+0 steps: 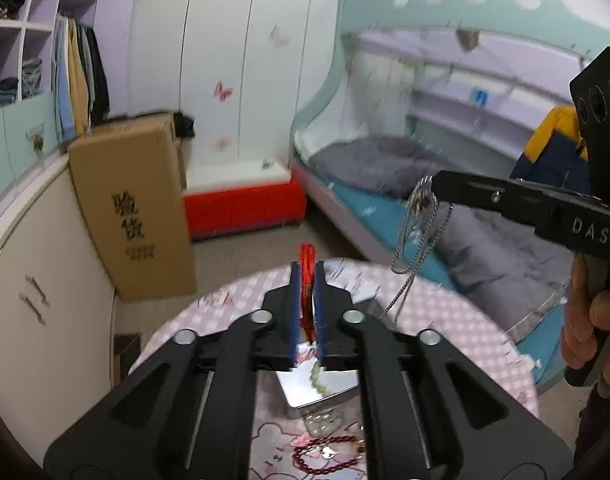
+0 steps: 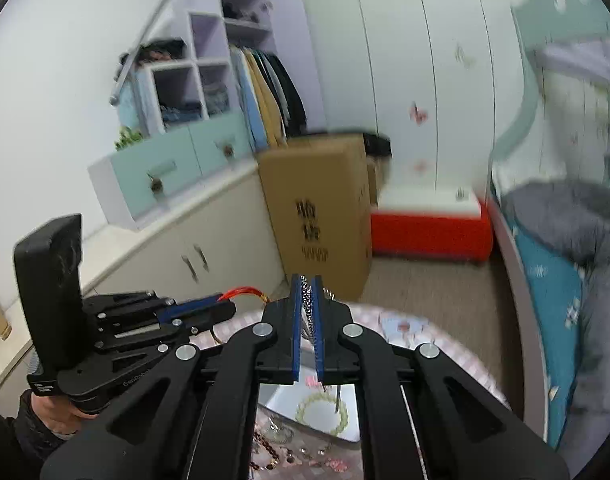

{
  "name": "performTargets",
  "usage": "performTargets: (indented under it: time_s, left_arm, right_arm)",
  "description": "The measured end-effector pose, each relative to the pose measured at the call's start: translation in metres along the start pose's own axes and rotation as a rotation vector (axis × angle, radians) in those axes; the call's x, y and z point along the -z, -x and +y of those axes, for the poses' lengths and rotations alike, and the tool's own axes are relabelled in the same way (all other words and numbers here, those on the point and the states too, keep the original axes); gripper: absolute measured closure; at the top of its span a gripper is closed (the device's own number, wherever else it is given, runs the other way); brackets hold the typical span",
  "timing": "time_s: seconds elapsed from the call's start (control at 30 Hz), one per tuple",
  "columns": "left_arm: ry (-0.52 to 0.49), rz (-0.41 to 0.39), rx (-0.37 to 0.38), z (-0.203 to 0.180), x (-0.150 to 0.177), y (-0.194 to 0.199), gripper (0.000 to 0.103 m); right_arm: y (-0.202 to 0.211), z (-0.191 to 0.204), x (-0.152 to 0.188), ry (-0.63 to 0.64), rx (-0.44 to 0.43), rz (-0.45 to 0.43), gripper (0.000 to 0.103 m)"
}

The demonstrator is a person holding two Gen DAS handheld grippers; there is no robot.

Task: Organize jewelry
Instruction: 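Lift both held pieces over the gray box and open both tools, then withdraw both tools from the box toward the remaining jewelry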

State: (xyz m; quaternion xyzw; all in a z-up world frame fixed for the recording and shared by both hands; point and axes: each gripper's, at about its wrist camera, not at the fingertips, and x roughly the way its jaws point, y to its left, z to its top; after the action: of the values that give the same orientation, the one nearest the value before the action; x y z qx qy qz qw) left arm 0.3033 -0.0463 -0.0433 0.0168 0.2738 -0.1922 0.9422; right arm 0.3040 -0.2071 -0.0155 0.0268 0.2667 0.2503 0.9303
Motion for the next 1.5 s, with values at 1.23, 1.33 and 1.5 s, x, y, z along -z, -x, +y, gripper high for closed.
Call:
performTargets:
  time_s: [1.23, 1.33, 1.5]
  left_arm:
    - [0.1, -0.093, -0.202, 0.024, 0.053, 0.067, 0.006]
    - [0.1, -0.09, -0.193, 0.023, 0.06, 0.071, 0.006]
    - [0.091, -0.058, -0.186, 0.023, 0.077, 0.069, 0.006]
  right_arm:
    - [0.055, -0.016, 0.053, -0.175, 0.192, -0.076, 0.007]
    - [0.064, -0.009, 0.057, -0.154, 0.2, -0.081, 0.007]
    - [0.07, -0.004, 0.072, -0.145, 0.212, -0.063, 0.007]
